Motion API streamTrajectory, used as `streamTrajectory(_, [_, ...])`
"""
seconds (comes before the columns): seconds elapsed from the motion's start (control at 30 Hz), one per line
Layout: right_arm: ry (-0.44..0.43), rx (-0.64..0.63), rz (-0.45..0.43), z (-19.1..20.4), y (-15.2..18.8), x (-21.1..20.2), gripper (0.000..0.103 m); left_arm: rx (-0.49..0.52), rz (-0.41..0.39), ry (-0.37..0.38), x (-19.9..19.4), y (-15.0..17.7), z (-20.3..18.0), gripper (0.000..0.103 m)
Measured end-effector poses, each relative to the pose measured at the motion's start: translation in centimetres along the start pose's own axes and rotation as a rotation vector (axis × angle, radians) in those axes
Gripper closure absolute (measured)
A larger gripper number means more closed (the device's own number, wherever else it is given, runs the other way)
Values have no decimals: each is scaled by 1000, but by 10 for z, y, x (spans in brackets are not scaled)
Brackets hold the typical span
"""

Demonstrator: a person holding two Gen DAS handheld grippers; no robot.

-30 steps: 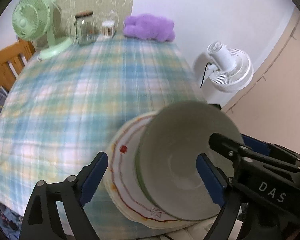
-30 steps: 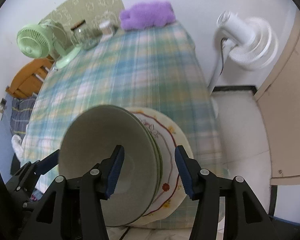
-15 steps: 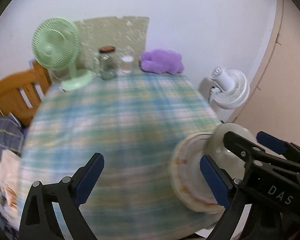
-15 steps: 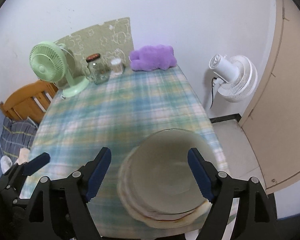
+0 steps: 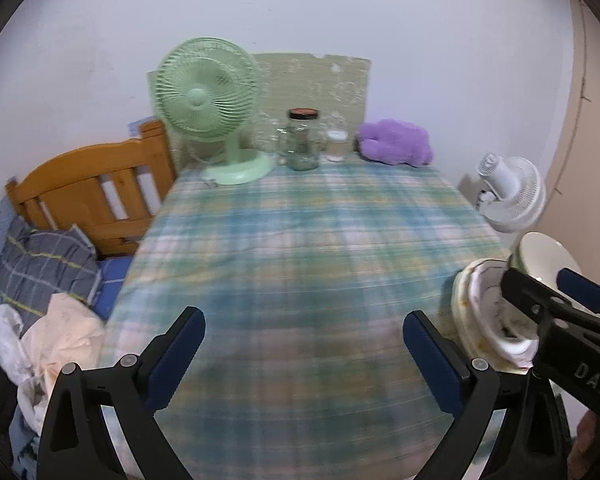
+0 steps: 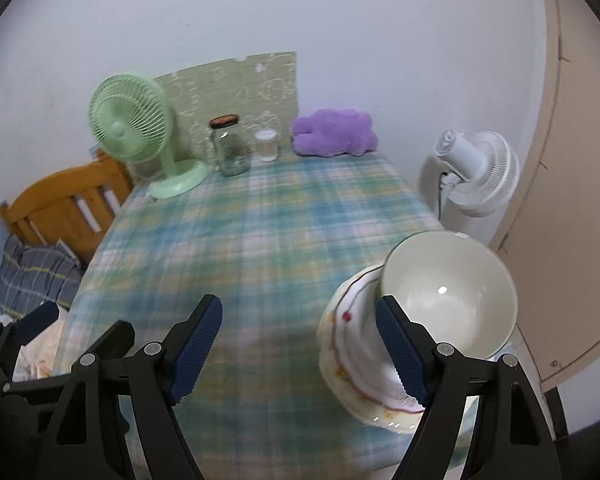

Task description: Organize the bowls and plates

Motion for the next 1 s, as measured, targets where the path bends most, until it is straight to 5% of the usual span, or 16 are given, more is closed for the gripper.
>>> streamTrajectory(0.47, [-5, -40, -67, 4, 73, -23, 15, -45, -85, -57, -34, 69, 24, 3])
streamTrajectory(1.0, [-9, -60, -126, -4, 85, -50, 14, -61, -143, -53, -60, 74, 14, 0])
Point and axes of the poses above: each gripper's, at about its wrist camera, not at the fingertips, and x roughly the way its jaws point, z to its left, y to its underside, the point moved 8 cm from there along x, roughly the way its jaws point, and after that the axes turned 4 degrees about -x, right-handed, at the moved point
